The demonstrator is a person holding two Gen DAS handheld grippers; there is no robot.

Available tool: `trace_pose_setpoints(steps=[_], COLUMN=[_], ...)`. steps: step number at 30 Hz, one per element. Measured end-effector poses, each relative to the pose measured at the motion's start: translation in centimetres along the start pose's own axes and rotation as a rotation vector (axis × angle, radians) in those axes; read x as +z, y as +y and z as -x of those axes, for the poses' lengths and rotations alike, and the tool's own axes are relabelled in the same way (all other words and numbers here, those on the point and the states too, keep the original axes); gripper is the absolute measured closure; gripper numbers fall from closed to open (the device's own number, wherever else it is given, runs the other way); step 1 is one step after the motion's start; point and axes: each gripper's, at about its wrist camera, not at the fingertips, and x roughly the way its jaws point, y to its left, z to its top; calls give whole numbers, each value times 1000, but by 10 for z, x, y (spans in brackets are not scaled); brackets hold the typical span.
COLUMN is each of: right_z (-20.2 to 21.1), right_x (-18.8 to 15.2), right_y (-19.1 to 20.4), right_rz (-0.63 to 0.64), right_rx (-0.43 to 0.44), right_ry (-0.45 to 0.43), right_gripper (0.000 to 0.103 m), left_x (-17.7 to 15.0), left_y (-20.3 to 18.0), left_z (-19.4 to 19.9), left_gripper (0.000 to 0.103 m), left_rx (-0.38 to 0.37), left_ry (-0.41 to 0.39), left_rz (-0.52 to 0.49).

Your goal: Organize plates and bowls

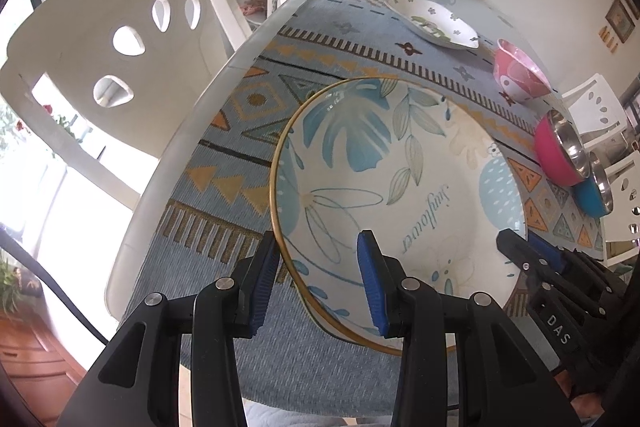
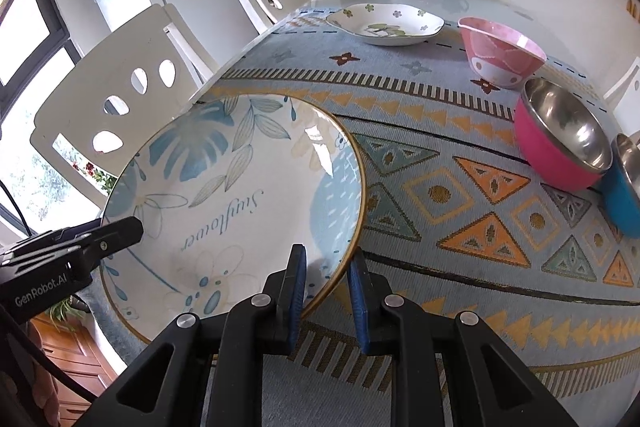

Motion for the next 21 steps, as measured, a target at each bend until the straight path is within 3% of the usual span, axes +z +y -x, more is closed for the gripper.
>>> trace_pose_setpoints(steps=[4,8,11,21], right_z=[-1,0,-1,6], right_x=[0,1,0,3], right_y=[-2,-2,-2,-4], right_rz=[2,4,1,26], right_rx=[6,4,9,-37], right_ry=[6,0,7,-1], right_gripper=[84,84,84,80], left_x=[0,1,-1,18], left_y=[2,-23,-39,-39], left_z=[4,15,13,16], left_gripper=[67,67,67,65], left_rx=[-12,-32,-36,-90], left_ry=[-27,-88,-88,-80], left_rz=[-5,-121,-189,-185])
